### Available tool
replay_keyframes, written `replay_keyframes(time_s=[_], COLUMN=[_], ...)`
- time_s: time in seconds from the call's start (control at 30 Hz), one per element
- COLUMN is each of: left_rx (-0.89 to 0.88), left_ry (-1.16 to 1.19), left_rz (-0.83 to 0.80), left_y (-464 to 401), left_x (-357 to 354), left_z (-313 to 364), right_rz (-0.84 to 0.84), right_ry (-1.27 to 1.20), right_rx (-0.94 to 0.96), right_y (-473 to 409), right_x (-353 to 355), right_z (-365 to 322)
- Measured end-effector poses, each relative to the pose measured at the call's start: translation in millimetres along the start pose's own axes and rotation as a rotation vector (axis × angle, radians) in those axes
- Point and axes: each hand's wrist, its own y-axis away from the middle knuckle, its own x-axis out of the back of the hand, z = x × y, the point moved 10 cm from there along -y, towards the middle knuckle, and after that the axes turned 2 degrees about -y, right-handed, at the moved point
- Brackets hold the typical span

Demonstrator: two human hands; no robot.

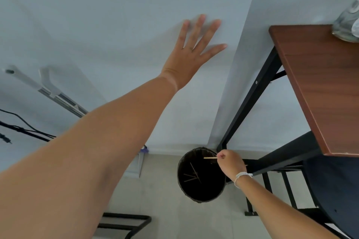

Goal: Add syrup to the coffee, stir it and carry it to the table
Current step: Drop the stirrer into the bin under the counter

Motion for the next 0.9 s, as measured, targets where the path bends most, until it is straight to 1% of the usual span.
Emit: replay_keyframes(time_s=[0.2, 0.4, 0.53, 0.7, 0.9], left_rx=[-0.031, -0.044, -0.053, -0.024, 0.017], left_ry=[-0.023, -0.033, -0.036, -0.003, 0.176], left_rz=[-0.023, -0.078, -0.149, -0.231, -0.391], left_y=[-1.0, -1.2, -0.7, 0.7, 8.1], left_x=[-0.8, -3.6, -6.9, -2.2, 11.3], left_z=[2.5, 2.3, 5.0, 3.7, -10.5], right_rz=[-0.023, 0.008, 0.057, 0.140, 0.222], right_ry=[0.012, -0.019, -0.098, -0.219, -0.334], right_rx=[0.006, 0.022, 0.057, 0.193, 0.411], right_y=[2.7, 19.1, 42.4, 82.0, 140.8], right_x=[-5.2, 8.0, 29.6, 71.9, 136.5], right_z=[0.0, -4.6, -20.0, -59.0, -119.4])
